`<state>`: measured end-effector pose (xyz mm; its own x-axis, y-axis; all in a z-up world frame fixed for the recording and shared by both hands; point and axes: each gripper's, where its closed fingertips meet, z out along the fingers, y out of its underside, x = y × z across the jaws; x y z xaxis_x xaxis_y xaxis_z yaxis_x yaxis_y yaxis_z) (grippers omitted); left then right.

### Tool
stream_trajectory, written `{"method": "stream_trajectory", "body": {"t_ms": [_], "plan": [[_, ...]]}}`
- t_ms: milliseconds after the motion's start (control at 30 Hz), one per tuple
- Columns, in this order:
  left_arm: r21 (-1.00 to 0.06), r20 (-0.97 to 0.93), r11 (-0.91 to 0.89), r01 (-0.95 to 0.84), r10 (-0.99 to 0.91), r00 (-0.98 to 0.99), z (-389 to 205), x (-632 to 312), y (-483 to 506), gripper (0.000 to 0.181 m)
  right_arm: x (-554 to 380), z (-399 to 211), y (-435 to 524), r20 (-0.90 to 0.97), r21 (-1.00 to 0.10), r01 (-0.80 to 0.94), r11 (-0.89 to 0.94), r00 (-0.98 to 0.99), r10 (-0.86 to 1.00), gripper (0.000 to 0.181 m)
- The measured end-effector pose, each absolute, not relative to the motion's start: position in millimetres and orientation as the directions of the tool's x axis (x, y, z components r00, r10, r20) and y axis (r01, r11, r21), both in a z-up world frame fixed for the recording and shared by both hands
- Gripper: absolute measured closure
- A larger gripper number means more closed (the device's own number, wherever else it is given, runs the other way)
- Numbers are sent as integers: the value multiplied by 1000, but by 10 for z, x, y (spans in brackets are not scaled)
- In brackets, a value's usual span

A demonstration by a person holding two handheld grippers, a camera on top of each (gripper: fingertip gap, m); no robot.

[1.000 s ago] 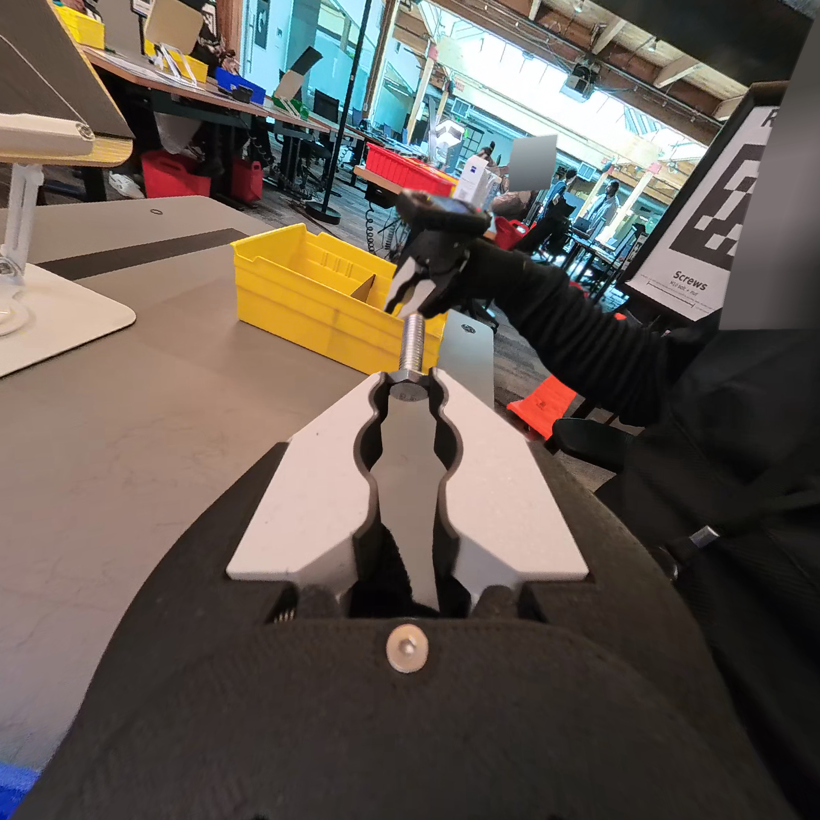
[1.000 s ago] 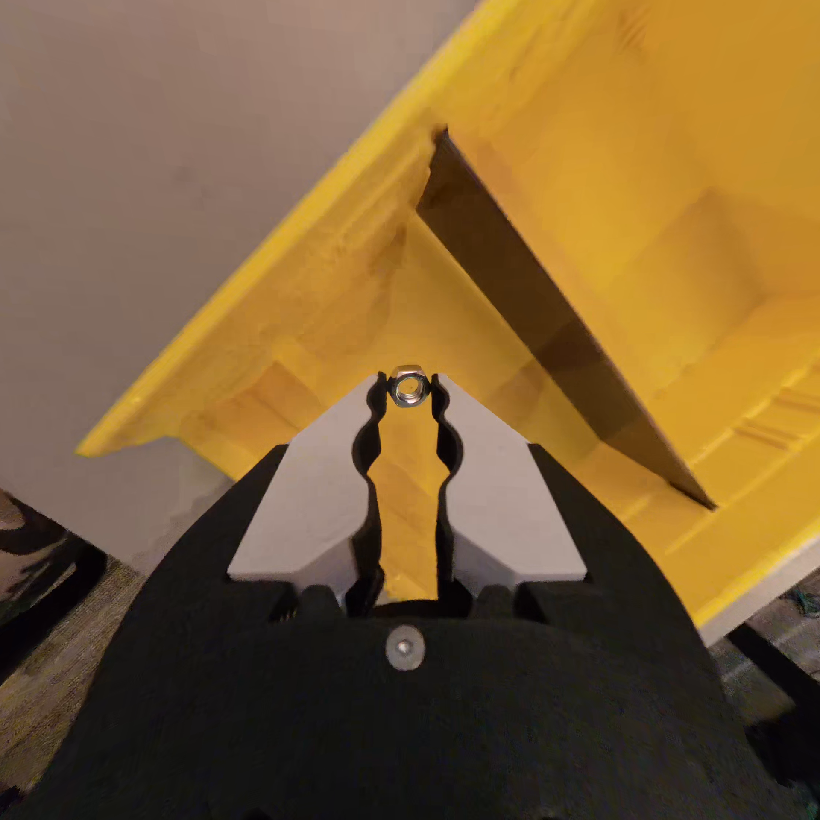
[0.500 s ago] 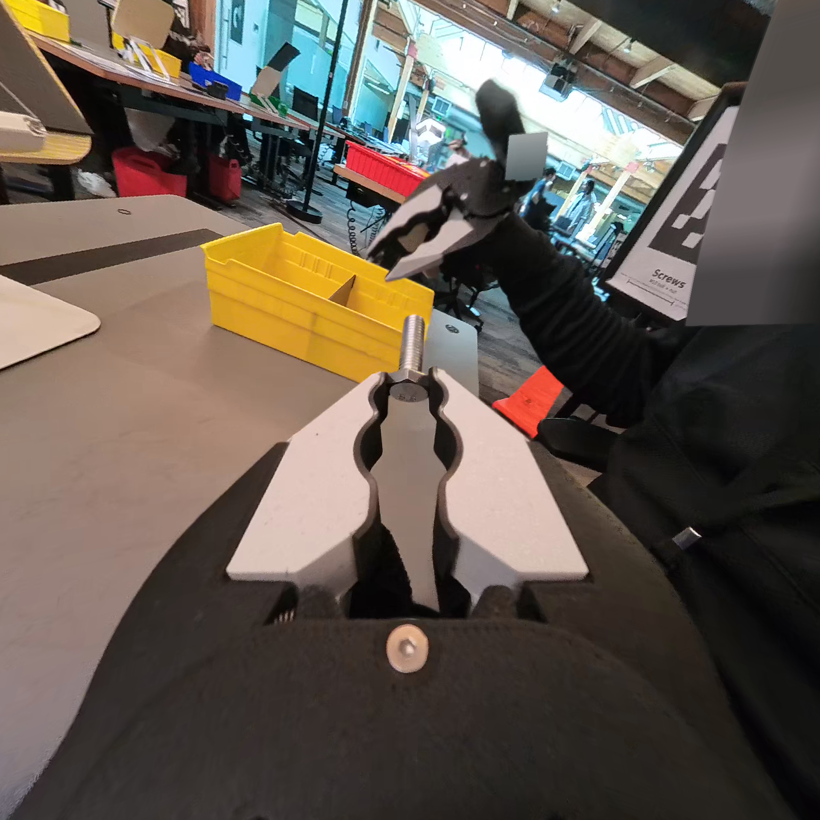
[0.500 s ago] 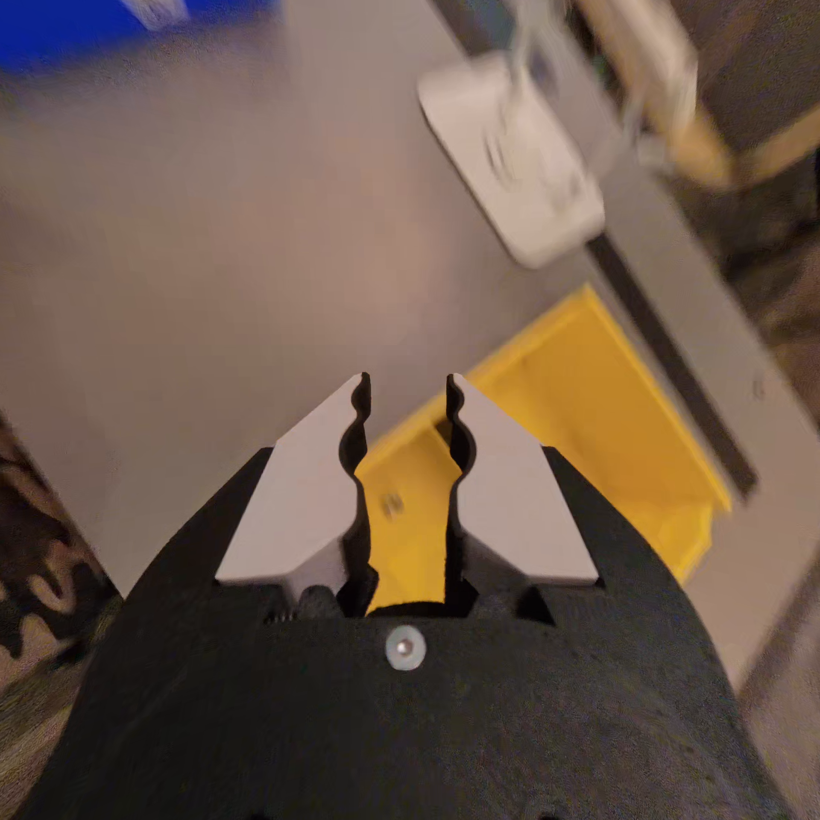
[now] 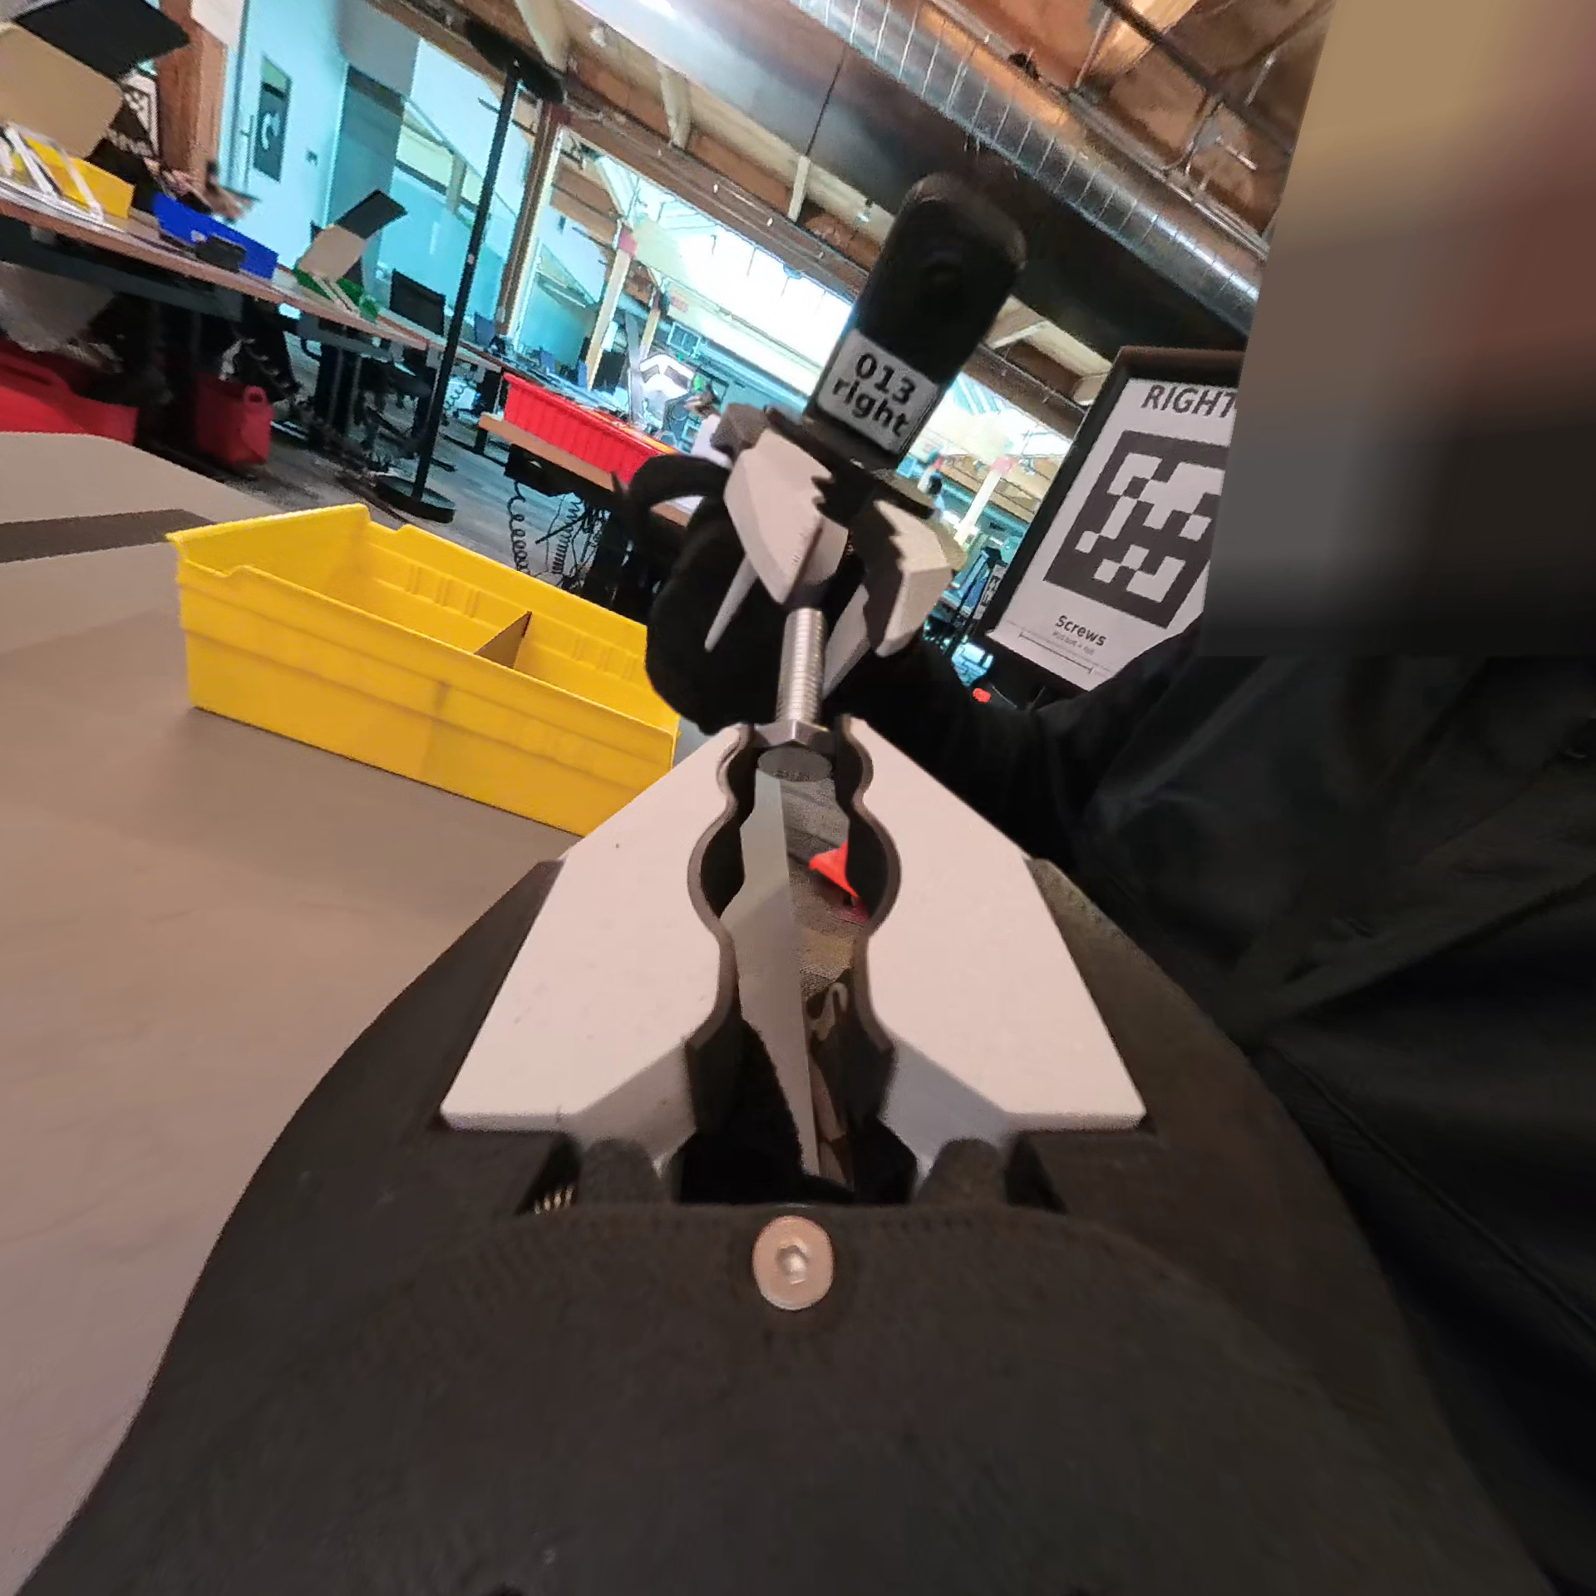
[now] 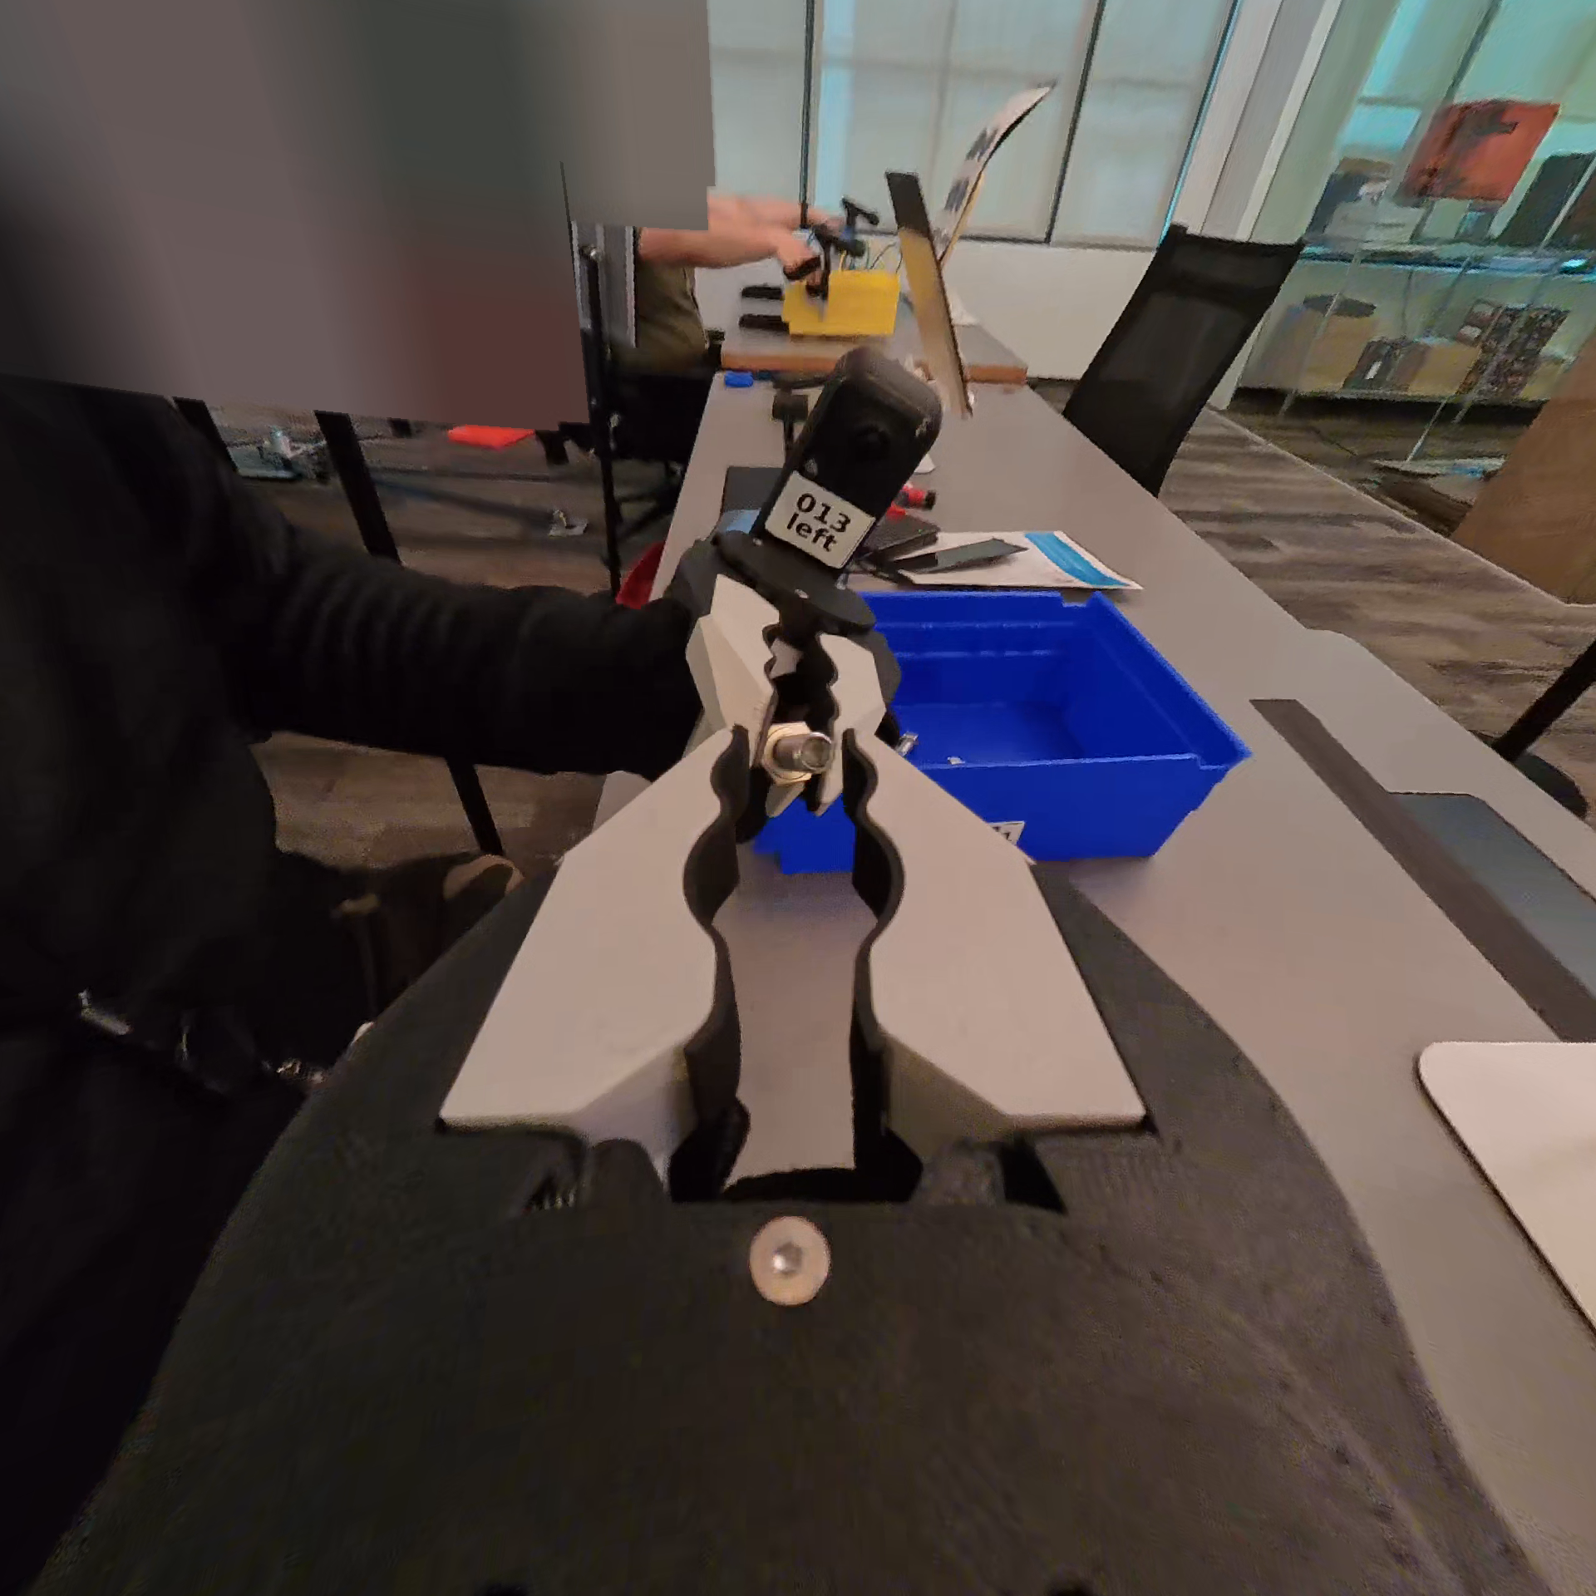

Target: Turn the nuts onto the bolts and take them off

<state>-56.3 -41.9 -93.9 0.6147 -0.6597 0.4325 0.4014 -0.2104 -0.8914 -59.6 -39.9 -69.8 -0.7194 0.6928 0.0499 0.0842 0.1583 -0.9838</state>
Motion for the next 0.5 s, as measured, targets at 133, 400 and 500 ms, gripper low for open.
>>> {"method": "stream_trajectory", "body": {"t_ms": [133, 400, 500], "plan": [[-889, 430, -206, 408, -681, 593, -920, -517, -421, 166, -640, -736, -408, 21, -989, 86, 117, -712, 702, 159], [-891, 411, -168, 421, -693, 592, -867, -484, -421, 166, -618, -692, -466, -50, -996, 86, 21, -745, 665, 174], [-901, 398, -143, 410, -651, 646, -836, -538, -357, 162, -605, -609, -324, -26, -997, 73, 39, -719, 695, 174]]}}
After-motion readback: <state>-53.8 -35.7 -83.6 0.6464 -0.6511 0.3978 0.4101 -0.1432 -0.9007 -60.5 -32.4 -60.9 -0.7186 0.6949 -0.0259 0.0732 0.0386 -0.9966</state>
